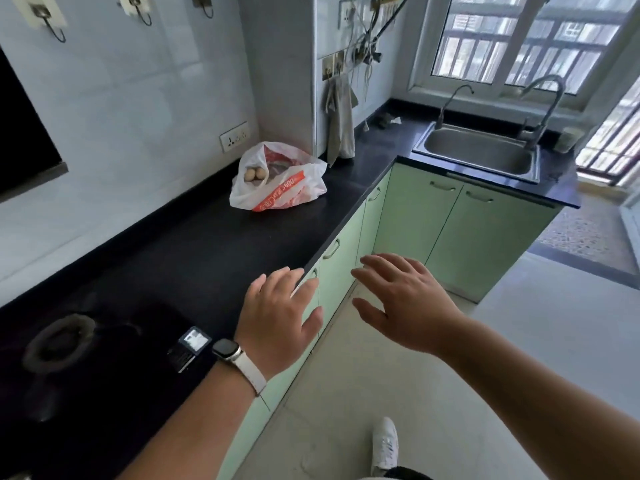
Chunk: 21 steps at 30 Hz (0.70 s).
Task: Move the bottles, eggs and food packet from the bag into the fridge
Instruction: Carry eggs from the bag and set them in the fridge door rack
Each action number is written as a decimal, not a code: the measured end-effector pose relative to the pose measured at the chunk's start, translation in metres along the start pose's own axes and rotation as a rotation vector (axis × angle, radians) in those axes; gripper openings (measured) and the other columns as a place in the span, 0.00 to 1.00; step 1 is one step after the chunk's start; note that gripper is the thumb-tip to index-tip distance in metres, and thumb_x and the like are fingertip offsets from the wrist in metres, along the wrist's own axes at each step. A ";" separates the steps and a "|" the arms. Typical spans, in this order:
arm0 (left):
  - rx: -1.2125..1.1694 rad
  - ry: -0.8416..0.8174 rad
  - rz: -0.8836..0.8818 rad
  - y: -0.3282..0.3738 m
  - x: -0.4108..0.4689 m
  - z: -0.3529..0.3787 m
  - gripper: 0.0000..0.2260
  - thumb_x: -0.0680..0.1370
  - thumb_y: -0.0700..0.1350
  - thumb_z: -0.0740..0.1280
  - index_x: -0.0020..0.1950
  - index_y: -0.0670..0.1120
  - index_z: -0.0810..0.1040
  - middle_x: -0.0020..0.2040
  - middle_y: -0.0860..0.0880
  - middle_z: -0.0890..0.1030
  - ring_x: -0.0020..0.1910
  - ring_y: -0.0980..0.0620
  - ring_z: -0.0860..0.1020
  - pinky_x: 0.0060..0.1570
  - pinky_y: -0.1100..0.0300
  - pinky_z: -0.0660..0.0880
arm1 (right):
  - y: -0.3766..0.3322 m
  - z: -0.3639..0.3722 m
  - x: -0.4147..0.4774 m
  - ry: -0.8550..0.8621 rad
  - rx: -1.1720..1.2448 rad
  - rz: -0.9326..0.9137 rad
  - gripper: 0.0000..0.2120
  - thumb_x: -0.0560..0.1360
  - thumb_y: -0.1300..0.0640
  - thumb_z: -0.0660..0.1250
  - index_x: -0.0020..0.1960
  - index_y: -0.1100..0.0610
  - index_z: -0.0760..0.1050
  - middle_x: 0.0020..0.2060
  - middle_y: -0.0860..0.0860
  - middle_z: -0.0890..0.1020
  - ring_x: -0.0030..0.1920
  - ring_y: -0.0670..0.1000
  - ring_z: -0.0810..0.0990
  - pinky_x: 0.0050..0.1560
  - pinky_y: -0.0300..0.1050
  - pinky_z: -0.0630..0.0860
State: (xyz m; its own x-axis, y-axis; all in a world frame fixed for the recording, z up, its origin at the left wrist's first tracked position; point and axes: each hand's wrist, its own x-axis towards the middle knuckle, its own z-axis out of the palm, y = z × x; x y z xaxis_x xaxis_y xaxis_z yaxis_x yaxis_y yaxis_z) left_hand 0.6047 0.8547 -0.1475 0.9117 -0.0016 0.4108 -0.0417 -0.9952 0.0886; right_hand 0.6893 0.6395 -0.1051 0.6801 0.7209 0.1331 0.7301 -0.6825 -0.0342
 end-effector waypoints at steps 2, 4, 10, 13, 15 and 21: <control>-0.009 -0.008 0.015 -0.001 0.012 0.007 0.20 0.77 0.56 0.59 0.60 0.47 0.81 0.60 0.45 0.81 0.61 0.42 0.78 0.60 0.40 0.73 | 0.011 0.005 0.008 -0.008 0.005 0.011 0.26 0.79 0.37 0.50 0.71 0.48 0.68 0.69 0.49 0.73 0.71 0.53 0.68 0.69 0.54 0.66; -0.008 -0.018 0.021 -0.003 0.024 0.015 0.20 0.77 0.56 0.59 0.60 0.47 0.81 0.59 0.45 0.81 0.61 0.42 0.78 0.60 0.41 0.73 | 0.023 0.012 0.018 -0.009 0.011 0.013 0.26 0.79 0.37 0.51 0.70 0.48 0.69 0.68 0.49 0.73 0.70 0.53 0.69 0.69 0.54 0.66; 0.018 -0.042 -0.006 -0.006 0.077 0.044 0.19 0.76 0.57 0.61 0.60 0.48 0.81 0.59 0.46 0.82 0.61 0.43 0.78 0.60 0.41 0.74 | 0.078 0.025 0.070 0.000 0.021 0.007 0.26 0.79 0.36 0.51 0.71 0.48 0.68 0.69 0.48 0.73 0.70 0.53 0.68 0.69 0.52 0.64; 0.023 -0.054 -0.031 -0.005 0.116 0.061 0.19 0.76 0.56 0.61 0.60 0.48 0.81 0.59 0.46 0.82 0.61 0.43 0.79 0.59 0.41 0.75 | 0.111 0.028 0.102 0.015 0.041 0.001 0.26 0.79 0.36 0.52 0.71 0.48 0.69 0.68 0.48 0.74 0.70 0.53 0.69 0.69 0.52 0.64; 0.031 -0.070 -0.036 -0.003 0.146 0.074 0.19 0.76 0.56 0.62 0.60 0.48 0.81 0.59 0.46 0.82 0.61 0.43 0.78 0.59 0.41 0.75 | 0.134 0.027 0.124 0.026 0.065 -0.002 0.26 0.79 0.36 0.51 0.71 0.47 0.68 0.69 0.47 0.73 0.71 0.53 0.68 0.70 0.52 0.63; 0.057 -0.081 -0.090 0.008 0.238 0.100 0.20 0.77 0.57 0.60 0.61 0.47 0.81 0.60 0.45 0.81 0.62 0.43 0.78 0.59 0.42 0.75 | 0.206 0.024 0.186 0.050 0.103 -0.066 0.26 0.79 0.36 0.51 0.71 0.47 0.68 0.69 0.47 0.73 0.71 0.53 0.68 0.69 0.52 0.63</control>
State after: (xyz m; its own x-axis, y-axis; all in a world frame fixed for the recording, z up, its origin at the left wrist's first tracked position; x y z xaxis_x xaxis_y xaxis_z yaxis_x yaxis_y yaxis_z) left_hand 0.8619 0.8364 -0.1393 0.9408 0.0825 0.3289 0.0631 -0.9956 0.0691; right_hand 0.9683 0.6358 -0.1108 0.6279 0.7554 0.1875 0.7780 -0.6158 -0.1244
